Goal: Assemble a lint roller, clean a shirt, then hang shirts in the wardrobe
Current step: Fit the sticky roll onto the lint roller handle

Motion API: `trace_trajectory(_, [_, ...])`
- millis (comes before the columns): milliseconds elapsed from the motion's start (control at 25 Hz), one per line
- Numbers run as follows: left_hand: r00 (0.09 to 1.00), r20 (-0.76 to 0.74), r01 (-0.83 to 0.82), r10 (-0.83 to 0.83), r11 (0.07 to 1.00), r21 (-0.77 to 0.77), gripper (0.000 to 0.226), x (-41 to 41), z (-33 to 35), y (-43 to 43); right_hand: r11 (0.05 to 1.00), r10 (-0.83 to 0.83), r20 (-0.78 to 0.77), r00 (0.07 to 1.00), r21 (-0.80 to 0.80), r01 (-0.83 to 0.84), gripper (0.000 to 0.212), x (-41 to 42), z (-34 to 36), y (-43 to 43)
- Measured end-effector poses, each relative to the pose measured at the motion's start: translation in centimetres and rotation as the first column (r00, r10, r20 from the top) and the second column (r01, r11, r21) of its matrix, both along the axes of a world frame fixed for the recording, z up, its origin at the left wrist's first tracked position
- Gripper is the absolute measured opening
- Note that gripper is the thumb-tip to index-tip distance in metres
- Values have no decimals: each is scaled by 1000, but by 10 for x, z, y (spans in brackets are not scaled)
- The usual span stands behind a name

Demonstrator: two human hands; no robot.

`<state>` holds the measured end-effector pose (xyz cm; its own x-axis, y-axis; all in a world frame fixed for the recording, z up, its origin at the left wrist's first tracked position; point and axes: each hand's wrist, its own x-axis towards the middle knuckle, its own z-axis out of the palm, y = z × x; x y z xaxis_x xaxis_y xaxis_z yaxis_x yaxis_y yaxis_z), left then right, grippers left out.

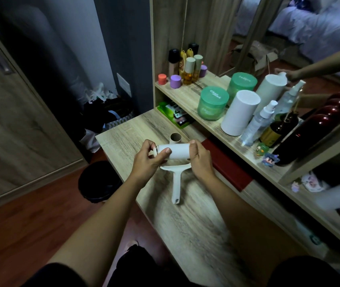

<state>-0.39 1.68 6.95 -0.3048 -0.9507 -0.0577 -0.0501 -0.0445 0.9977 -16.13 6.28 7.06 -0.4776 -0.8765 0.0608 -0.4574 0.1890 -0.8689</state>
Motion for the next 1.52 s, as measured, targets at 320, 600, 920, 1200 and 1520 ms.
trace_trajectory(320, [996, -88, 10, -3, 997, 78, 24, 4, -6, -3, 1000, -4, -32, 999, 1, 4, 31, 0, -7, 3])
trace_trajectory(600, [997, -57, -41, 47, 994, 98, 22, -2, -8, -6, 999, -33, -34, 999, -37, 32, 32, 10, -12, 2])
trace_trajectory(920, [992, -16, -126, 127, 991, 53, 32, -3, -10, -6, 996, -85, 34, 996, 17, 85, 33, 24, -27, 4])
trace_trajectory(1200, [987, 32, -161, 158, 976, 146, 36, -1, -31, 2, 998, -8, 74, 997, 60, 3, 35, 27, -32, 14])
trace_trajectory(1520, [906, -200, -266, 374, 869, 417, 48, -13, -55, 8, 974, 140, 352, 925, 117, -192, 38, 13, -31, 9])
